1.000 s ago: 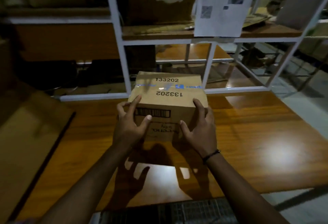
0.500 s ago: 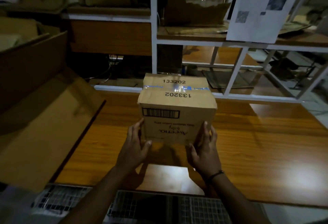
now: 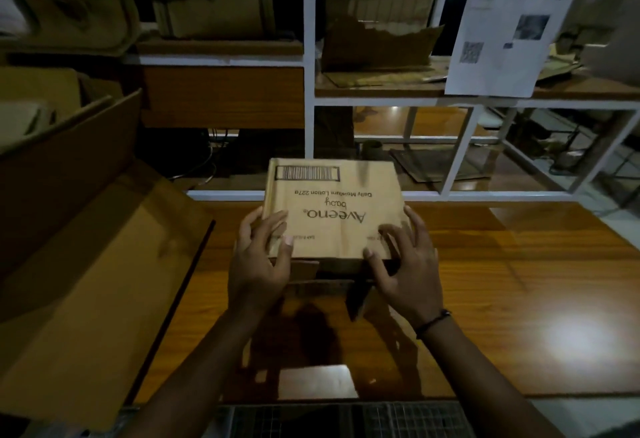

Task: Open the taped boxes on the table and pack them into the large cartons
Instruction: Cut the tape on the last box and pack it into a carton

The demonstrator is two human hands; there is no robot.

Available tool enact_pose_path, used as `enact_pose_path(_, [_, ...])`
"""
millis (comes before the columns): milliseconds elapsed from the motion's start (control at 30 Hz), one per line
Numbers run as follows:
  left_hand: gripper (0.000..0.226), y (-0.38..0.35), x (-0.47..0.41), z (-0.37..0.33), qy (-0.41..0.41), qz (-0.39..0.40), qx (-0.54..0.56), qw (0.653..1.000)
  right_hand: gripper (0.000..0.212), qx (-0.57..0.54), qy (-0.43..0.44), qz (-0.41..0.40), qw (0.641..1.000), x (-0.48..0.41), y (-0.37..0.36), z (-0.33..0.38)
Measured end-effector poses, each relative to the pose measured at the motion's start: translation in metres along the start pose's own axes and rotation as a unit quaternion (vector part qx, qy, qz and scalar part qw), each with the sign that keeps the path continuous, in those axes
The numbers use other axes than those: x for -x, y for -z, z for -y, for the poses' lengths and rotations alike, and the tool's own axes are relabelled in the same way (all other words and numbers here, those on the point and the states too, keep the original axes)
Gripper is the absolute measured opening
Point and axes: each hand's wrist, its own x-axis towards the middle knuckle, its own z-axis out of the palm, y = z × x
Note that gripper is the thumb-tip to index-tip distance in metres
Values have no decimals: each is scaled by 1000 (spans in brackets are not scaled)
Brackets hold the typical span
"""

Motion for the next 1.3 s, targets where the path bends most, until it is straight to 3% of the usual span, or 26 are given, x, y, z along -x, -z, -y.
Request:
enact_pose_path(167, [33,2,3,10,-24,12,-57,998,49,-4,-31,-22,999,0,-18,8])
enact_pose_path(400, [52,6,30,26,5,17,20,1000,60,-99,-36,-31,994,39,-36,-3])
enact_pose_path(533, [73,9,56,38,18,41,47,998,84,-87,-35,-25,995,66,-41,-6])
enact_pose_path(667, [81,14,58,34,23,33,11,999,93,-64,-45,-38,996,60,-32,2])
enact_pose_path(800, [86,29,40,3,32,-24,-81,996,82,-34,-33,-80,996,41,-10,24])
enact_pose_path(933, [53,45,20,-26,-24,-65,-94,993,49,9,-26,-118,993,13,19,52])
enact_pose_path(1033, [51,58,9,-51,16,-19,-126,992,37,64,-45,-55,995,-6,42,70])
enact_pose_path(1200, [56,58,1,-77,120,166,-232,951,47,162,-107,167,967,-20,51,80])
enact_pose_path(1300, [57,49,-1,-79,110,209,-285,929,50,169,-114,204,958,-20,47,83])
